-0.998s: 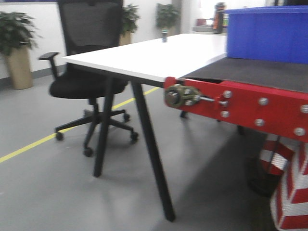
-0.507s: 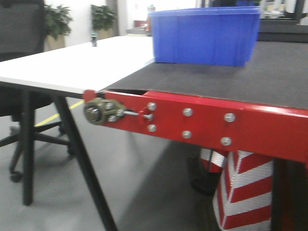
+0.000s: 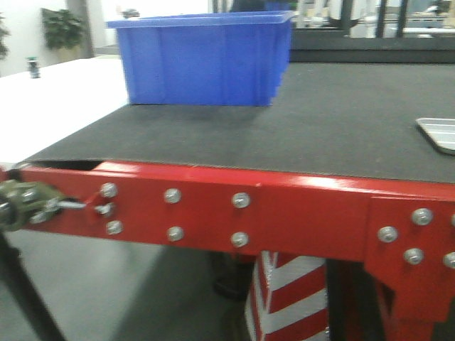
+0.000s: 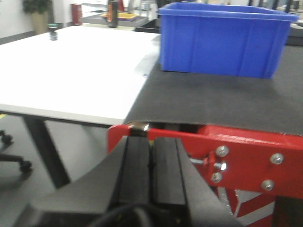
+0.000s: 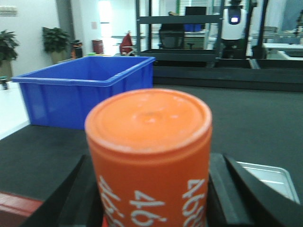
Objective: Grab orange capacitor from left shelf to right conveyor
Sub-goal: 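Drive up to the red-framed conveyor with the capacitor held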
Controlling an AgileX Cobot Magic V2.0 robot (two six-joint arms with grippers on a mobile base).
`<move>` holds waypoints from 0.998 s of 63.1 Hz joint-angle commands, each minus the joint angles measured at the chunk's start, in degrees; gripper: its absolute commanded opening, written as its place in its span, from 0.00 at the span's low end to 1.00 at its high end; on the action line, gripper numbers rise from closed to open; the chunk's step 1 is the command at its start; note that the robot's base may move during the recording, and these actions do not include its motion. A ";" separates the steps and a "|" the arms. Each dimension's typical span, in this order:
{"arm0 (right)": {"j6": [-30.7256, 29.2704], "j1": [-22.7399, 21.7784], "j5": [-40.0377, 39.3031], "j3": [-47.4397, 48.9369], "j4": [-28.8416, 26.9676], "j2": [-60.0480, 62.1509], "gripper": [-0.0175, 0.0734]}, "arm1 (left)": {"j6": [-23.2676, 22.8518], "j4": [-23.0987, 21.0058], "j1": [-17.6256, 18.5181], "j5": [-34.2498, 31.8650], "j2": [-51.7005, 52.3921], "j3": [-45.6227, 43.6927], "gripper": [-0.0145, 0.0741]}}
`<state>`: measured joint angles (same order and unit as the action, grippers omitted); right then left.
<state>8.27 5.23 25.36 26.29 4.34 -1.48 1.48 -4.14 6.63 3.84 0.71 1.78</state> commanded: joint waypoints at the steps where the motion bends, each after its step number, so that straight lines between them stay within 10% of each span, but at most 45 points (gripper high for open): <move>1: -0.49 -0.35 -5.20 1.60 0.54 -0.96 0.32 | -0.08 -0.10 0.32 -4.88 0.65 -0.27 0.02; 63: -0.49 -0.35 -5.20 1.60 0.54 -0.96 0.32 | -0.08 -0.10 -0.75 -4.88 0.65 -0.27 0.02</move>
<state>8.27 5.23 25.36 26.29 4.34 -1.48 1.48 -4.14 6.01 3.84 0.71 1.78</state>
